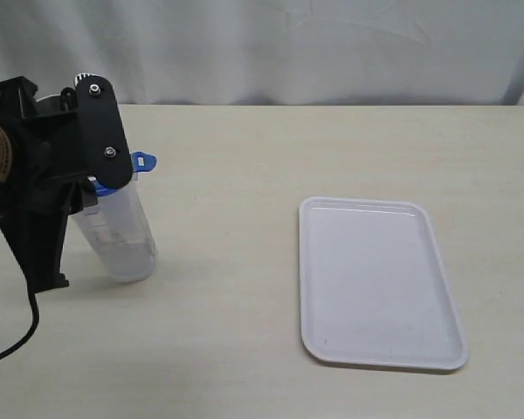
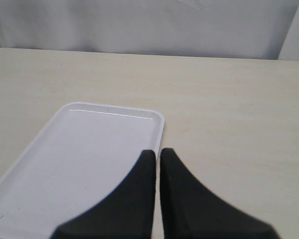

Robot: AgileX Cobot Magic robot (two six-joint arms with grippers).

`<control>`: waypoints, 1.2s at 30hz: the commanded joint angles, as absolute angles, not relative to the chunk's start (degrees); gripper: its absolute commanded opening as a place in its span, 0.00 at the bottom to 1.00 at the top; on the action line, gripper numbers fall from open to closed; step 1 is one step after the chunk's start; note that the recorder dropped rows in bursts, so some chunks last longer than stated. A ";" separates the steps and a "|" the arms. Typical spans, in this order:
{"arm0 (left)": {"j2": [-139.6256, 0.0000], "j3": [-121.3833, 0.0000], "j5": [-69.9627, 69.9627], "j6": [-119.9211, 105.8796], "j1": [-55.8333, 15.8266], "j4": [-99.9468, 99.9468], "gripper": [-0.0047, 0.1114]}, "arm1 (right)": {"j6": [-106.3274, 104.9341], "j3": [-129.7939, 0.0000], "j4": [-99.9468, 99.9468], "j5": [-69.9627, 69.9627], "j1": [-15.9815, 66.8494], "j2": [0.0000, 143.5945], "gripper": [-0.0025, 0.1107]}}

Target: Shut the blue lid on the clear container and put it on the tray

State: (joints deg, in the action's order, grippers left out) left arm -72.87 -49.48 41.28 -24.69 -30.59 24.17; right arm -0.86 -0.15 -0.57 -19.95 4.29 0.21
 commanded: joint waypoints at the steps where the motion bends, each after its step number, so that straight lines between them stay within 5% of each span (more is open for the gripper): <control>1: -72.69 -49.38 41.15 -25.46 -30.69 23.09 0.04 | -0.77 0.00 -0.67 -19.78 4.15 0.00 0.06; 9: -72.69 -49.38 37.60 -25.62 -30.69 23.44 0.21 | -0.77 0.00 -0.67 -19.78 4.15 0.00 0.06; 29: -71.54 -51.03 36.52 -4.06 -30.18 29.95 0.20 | -0.77 0.00 -0.67 -19.78 4.15 0.00 0.06; 36: -71.54 -55.27 38.70 5.35 -19.29 16.53 0.20 | -0.77 0.00 -0.67 -19.78 4.15 0.00 0.06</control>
